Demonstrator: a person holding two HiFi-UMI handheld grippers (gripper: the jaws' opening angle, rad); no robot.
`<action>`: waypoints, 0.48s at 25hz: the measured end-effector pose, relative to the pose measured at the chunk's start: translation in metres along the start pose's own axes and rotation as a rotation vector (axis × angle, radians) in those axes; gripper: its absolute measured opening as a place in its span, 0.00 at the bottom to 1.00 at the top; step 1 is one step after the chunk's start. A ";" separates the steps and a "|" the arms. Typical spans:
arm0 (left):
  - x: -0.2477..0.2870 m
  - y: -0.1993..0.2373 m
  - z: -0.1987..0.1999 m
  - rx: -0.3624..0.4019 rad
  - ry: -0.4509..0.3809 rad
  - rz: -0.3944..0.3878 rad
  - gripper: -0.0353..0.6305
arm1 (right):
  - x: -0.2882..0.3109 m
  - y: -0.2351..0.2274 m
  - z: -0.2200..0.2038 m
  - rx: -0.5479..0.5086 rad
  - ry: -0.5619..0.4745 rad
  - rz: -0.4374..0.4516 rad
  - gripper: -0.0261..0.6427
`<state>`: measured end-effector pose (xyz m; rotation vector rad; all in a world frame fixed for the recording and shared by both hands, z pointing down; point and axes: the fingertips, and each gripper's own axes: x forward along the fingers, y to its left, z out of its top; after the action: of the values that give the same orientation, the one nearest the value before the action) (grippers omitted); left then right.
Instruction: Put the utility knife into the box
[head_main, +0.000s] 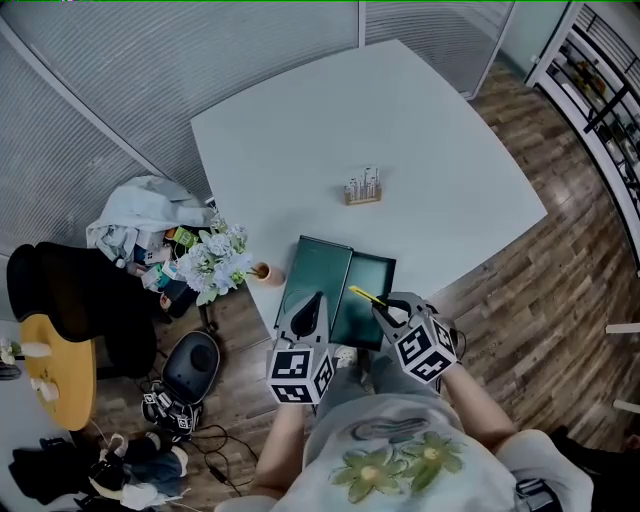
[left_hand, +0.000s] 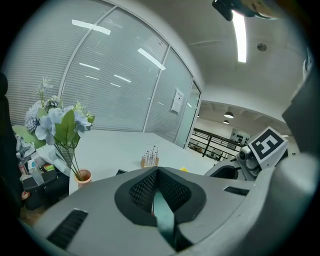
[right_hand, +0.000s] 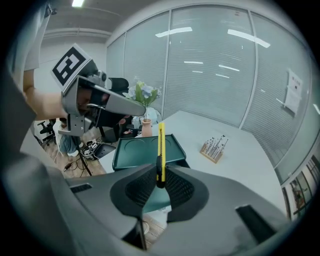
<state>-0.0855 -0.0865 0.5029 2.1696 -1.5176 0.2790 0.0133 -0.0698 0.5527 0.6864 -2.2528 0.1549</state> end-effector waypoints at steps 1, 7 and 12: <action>0.001 0.000 0.000 -0.001 0.001 0.002 0.05 | 0.001 0.000 -0.001 -0.002 0.002 0.005 0.13; 0.007 -0.003 -0.002 0.002 0.012 0.006 0.05 | 0.005 -0.001 -0.007 -0.022 0.022 0.032 0.13; 0.007 0.002 -0.005 -0.002 0.015 0.023 0.05 | 0.011 0.000 -0.011 -0.035 0.034 0.052 0.13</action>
<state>-0.0844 -0.0899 0.5106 2.1450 -1.5349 0.3002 0.0138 -0.0708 0.5678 0.6030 -2.2365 0.1513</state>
